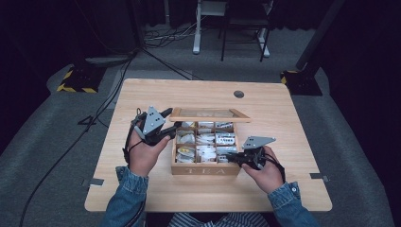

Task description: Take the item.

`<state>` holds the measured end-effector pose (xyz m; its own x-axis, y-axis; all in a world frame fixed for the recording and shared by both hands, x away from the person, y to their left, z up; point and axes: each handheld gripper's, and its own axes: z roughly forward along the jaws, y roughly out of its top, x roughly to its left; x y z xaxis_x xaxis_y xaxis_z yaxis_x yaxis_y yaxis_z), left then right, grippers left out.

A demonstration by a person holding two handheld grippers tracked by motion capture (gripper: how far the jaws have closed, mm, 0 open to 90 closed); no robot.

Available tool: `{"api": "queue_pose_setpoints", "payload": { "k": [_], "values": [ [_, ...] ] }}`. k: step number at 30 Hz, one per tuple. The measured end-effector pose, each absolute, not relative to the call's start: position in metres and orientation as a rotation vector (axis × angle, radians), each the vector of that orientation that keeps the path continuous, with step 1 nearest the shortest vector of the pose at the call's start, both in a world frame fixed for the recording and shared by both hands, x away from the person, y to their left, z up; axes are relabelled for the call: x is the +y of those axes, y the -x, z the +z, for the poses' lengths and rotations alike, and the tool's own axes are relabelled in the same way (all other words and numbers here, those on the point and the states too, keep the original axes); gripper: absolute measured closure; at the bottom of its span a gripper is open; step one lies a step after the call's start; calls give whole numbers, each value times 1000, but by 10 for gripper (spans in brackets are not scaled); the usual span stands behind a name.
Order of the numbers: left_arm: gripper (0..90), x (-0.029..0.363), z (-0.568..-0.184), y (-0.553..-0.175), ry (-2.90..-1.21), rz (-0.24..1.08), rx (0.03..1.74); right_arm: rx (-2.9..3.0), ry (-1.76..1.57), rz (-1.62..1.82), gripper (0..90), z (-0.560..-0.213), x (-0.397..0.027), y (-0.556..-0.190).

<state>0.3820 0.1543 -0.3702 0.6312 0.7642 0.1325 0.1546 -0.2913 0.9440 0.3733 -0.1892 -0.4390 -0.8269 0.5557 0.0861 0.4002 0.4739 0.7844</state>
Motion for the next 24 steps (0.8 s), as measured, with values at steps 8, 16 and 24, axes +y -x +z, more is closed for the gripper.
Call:
{"api": "queue_pose_setpoints", "payload": {
  "k": [8, 16, 24],
  "values": [
    [494, 154, -370, -382, -1798, 722, 742, 2450, -800, 1357, 899, -422, -195, -368],
    [494, 154, -370, -382, -1798, 722, 742, 2376, -798, 1430, 900, -411, -200, -362],
    [494, 154, -370, -382, -1798, 722, 742, 2319, -791, 1484, 900, -404, -202, -358]
  ]
}}
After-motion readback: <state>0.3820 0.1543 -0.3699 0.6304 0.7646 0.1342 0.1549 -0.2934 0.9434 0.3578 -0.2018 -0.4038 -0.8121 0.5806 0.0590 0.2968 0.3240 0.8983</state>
